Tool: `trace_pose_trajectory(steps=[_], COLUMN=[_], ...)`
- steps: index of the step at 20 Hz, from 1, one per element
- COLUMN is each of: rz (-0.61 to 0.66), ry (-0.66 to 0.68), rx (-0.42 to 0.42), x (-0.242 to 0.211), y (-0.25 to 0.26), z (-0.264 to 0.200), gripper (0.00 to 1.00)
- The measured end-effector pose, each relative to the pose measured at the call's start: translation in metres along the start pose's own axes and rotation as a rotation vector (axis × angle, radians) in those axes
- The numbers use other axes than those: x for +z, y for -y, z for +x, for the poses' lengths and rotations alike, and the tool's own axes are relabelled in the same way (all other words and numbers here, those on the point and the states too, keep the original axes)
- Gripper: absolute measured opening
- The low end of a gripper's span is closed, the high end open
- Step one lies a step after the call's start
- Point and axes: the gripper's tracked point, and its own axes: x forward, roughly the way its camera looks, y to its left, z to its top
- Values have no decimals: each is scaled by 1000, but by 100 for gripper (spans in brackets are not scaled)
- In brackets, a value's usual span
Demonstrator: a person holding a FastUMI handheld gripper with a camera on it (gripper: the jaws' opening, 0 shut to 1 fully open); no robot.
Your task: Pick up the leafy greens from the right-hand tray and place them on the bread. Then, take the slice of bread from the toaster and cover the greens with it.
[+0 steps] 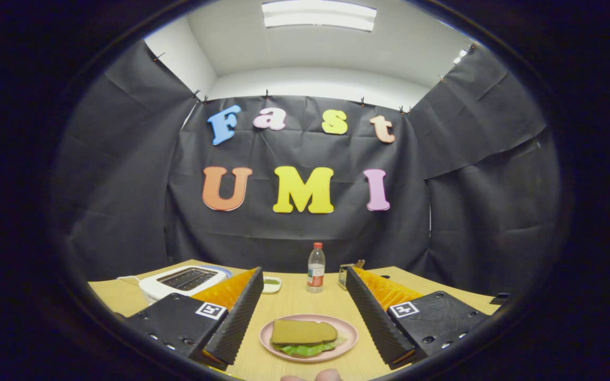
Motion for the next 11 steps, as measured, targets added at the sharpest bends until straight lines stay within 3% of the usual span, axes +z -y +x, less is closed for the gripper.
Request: trace_pose_trajectory(steps=[11], rz=[19], ry=[-2], rx=[17], x=[-4], y=[-5], z=[-2], gripper=[95])
